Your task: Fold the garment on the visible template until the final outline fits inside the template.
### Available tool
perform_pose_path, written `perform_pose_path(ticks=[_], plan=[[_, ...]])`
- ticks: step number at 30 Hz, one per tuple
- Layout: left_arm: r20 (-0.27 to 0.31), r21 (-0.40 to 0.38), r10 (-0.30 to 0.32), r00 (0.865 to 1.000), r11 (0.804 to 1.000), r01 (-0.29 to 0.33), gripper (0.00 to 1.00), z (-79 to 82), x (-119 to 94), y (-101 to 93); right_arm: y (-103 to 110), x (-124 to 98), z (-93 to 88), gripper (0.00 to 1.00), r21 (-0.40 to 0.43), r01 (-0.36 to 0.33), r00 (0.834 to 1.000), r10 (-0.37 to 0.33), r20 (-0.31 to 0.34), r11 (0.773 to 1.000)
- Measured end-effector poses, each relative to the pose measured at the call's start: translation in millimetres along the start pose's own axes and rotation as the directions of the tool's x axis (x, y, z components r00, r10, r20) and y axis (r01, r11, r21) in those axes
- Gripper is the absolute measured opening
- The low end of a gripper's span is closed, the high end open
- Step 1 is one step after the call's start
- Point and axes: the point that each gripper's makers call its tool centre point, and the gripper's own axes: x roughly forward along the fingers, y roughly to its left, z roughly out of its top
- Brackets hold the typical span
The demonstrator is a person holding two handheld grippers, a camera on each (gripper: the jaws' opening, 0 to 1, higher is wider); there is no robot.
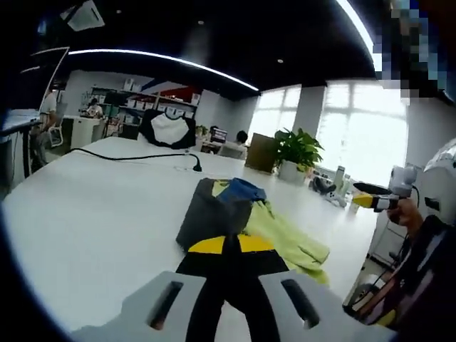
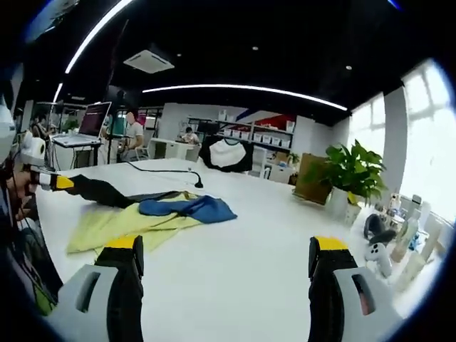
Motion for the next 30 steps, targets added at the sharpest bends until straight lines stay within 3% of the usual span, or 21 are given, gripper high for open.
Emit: perform_pose_path(ticks=[5, 16, 23, 30], plan=[[0.045, 0.012, 0.017, 0.999, 1.000, -0.017, 0.03, 23.2, 0, 2.8, 3, 3, 5.9, 0.99, 0.035, -0.015, 1.000, 0.014, 0.023, 0.999], [0.075, 0.012, 0.053, 0.996, 0.998, -0.054, 0.03, 45.7, -3, 14.5, 4, 11, 6.4, 0.99, -0.020, -0.004, 1.000, 0.004, -0.002, 1.000], [0.080, 0.015, 0.079, 0.994, 0.997, -0.080, 0.03, 50.8, -5, 26.6, 6, 14, 12.4, 0.99, -0.023, -0.016, 1.000, 0.016, 0.003, 1.000], [0.081, -0.049, 0.119, 0.990, 0.992, -0.116, 0.03, 48.9, -8, 43.0, 8, 19, 14.7, 0.99, -0.030, -0.027, 1.000, 0.027, 0.004, 0.999]])
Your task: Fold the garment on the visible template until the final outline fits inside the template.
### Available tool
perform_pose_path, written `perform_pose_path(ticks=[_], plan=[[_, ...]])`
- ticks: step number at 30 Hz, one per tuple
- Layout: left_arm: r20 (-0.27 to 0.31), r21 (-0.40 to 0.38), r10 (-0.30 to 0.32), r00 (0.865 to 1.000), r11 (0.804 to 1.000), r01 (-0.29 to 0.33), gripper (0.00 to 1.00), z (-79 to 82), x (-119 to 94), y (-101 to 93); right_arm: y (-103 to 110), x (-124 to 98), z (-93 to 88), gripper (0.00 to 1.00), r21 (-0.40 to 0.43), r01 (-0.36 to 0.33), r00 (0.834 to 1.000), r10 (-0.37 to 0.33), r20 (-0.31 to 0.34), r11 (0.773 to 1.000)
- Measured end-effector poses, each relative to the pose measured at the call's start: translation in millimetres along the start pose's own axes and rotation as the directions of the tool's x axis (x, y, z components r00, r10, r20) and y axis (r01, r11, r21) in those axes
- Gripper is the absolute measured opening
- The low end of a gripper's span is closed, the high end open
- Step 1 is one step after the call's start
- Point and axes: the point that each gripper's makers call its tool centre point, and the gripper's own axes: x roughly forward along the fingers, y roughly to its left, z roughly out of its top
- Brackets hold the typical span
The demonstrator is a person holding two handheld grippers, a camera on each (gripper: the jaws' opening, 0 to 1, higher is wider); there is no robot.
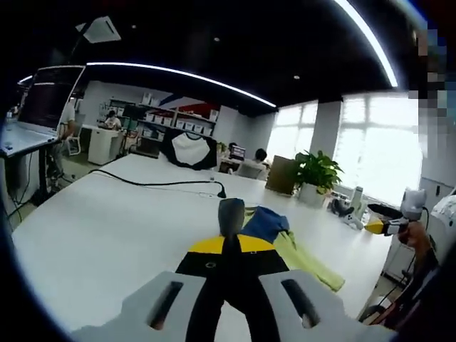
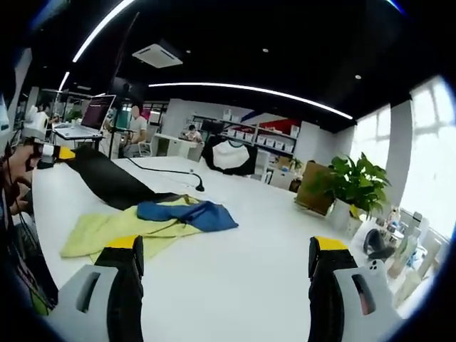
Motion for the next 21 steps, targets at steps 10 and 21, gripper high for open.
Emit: perform_pose_path(ticks=[10, 21], plan=[[-0.003, -0.127, 0.087, 0.996, 0.988, -0.087, 0.04, -14.6, -9, 29.1, 12, 14, 1.2, 0.99, -0.014, -0.047, 0.999, 0.047, -0.010, 0.999], [-0.032, -0.281, 0.167, 0.985, 0.945, -0.169, 0.04, -40.3, -15, 67.5, 20, 22, 2.1, 0.99, -0.021, -0.076, 0.997, 0.075, -0.018, 0.997]])
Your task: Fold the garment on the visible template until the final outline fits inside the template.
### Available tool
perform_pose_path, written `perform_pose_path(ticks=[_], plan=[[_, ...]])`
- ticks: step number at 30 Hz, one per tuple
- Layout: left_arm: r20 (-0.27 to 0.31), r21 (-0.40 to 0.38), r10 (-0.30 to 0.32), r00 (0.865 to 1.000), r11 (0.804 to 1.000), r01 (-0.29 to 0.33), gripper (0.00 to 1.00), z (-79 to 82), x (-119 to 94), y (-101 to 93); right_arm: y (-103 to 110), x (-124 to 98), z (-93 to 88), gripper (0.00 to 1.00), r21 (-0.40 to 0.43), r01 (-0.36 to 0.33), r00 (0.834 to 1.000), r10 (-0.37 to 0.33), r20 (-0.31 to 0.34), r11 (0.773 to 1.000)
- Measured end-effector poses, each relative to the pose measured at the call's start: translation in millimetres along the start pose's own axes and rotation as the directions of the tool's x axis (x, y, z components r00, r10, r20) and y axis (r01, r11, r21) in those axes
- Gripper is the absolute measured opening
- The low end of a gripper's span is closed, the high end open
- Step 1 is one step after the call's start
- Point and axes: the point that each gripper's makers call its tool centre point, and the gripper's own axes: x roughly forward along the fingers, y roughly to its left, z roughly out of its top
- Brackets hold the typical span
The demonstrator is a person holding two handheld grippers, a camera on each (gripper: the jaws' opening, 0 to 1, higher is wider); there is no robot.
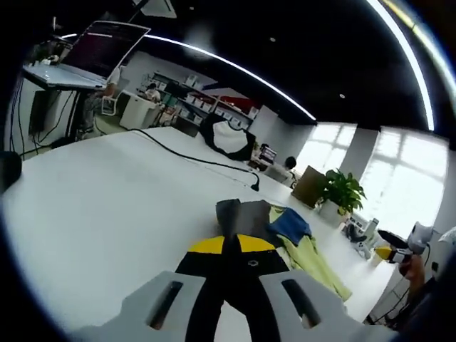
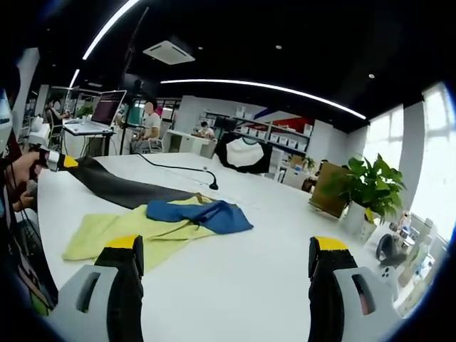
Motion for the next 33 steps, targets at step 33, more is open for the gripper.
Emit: perform_pose_path(ticks=[33], plan=[[-0.027, -0.001, 0.160, 0.987, 0.987, -0.160, 0.05, -24.5, 8, 60.8, 3, 7, -13.0, 0.99, 0.033, -0.008, 1.000, 0.009, -0.029, 0.999]])
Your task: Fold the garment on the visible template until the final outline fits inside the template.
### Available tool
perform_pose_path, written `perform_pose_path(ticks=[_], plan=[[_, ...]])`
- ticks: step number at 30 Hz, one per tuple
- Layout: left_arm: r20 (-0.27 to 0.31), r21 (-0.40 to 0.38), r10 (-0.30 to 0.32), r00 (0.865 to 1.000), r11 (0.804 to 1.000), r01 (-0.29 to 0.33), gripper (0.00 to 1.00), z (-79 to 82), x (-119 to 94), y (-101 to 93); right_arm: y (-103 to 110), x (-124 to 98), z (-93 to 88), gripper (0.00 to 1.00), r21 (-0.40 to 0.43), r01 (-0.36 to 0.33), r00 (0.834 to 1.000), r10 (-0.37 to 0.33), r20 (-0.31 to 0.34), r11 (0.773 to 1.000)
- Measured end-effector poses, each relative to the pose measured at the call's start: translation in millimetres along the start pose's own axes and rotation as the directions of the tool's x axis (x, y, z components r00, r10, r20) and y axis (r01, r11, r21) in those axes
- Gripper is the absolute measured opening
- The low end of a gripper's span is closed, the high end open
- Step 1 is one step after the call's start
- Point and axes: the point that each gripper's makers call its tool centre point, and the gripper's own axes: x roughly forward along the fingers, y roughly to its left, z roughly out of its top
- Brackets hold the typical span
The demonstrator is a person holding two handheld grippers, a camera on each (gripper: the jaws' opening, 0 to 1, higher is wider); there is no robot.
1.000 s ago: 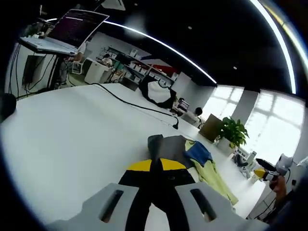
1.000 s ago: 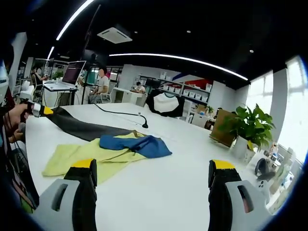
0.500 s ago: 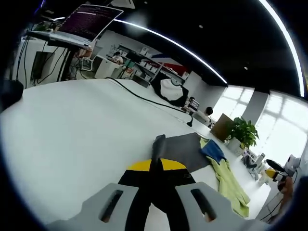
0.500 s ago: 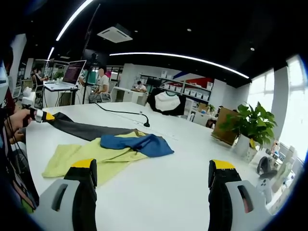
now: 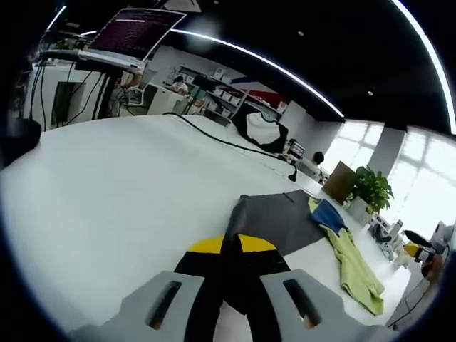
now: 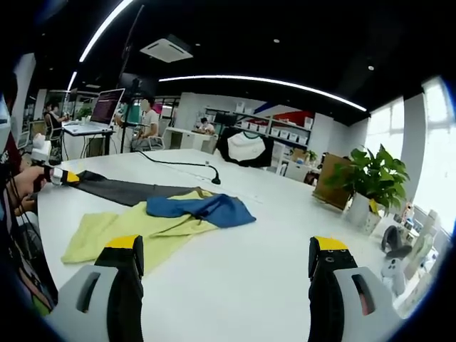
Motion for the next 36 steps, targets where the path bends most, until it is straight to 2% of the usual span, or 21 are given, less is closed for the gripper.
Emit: perform_pose_path(ticks=[7, 12, 14, 18, 20, 22, 23, 24, 26, 28, 30, 31, 33, 36], plan=[[0.020, 0.021, 0.003, 1.000, 1.000, -0.003, 0.06, -0.5, 1, -3.8, -1, -1, -2.9, 0.99, 0.004, -0.003, 1.000, 0.003, -0.003, 1.000], [0.058, 0.154, 0.043, 0.997, 0.987, -0.052, 0.10, 6.6, -5, 1.2, -4, -2, -7.6, 0.99, 0.016, 0.000, 1.000, 0.000, -0.009, 1.000], [0.073, 0.205, 0.030, 0.997, 0.978, -0.045, 0.13, 10.3, -7, -1.8, -5, -2, -8.9, 0.99, 0.019, 0.000, 1.000, 0.000, -0.012, 1.000], [0.088, 0.328, 0.023, 0.996, 0.943, -0.051, 0.22, 14.0, -11, -5.1, -4, -1, -9.0, 0.99, 0.022, -0.005, 1.000, 0.006, -0.012, 1.000], [0.097, 0.335, 0.007, 0.995, 0.941, -0.039, 0.27, 15.2, -13, -9.9, -3, 0, -8.9, 0.99, 0.022, -0.010, 1.000, 0.010, -0.011, 1.000], [0.115, 0.355, -0.037, 0.993, 0.935, -0.007, 0.34, 19.6, -16, -18.4, -2, 0, -9.0, 0.99, 0.022, -0.012, 1.000, 0.013, -0.012, 1.000], [0.120, 0.376, -0.052, 0.991, 0.927, 0.004, 0.38, 20.9, -16, -21.8, -1, 0, -9.3, 0.99, 0.023, -0.012, 1.000, 0.013, -0.013, 1.000], [0.116, 0.416, -0.070, 0.991, 0.909, 0.015, 0.41, 21.3, -17, -25.3, -1, 0, -9.5, 0.99, 0.024, -0.012, 1.000, 0.013, -0.014, 1.000], [0.097, 0.437, -0.070, 0.993, 0.899, 0.020, 0.47, 17.1, -16, -26.8, -1, 0, -10.2, 0.99, 0.026, -0.013, 1.000, 0.014, -0.016, 1.000], [0.074, 0.422, -0.059, 0.996, 0.906, 0.022, 0.46, 12.3, -13, -22.7, -1, 0, -10.4, 0.99, 0.027, -0.015, 1.000, 0.015, -0.018, 1.000], [0.054, 0.398, -0.055, 0.997, 0.917, 0.029, 0.39, 8.5, -12, -19.3, 0, 0, -9.7, 0.99, 0.027, -0.015, 1.000, 0.015, -0.017, 1.000], [0.054, 0.382, -0.050, 0.997, 0.924, 0.026, 0.36, 8.0, -12, -17.6, 0, -1, -9.1, 0.99, 0.025, -0.015, 1.000, 0.015, -0.016, 1.000], [0.066, 0.374, -0.036, 0.997, 0.928, 0.009, 0.35, 9.8, -12, -14.1, -1, -2, -8.0, 0.98, 0.025, -0.013, 1.000, 0.014, -0.013, 1.000], [0.069, 0.375, -0.010, 0.998, 0.927, -0.017, 0.33, 11.0, -12, -7.9, -2, -3, -8.0, 0.98, 0.028, -0.009, 1.000, 0.009, -0.013, 1.000]])
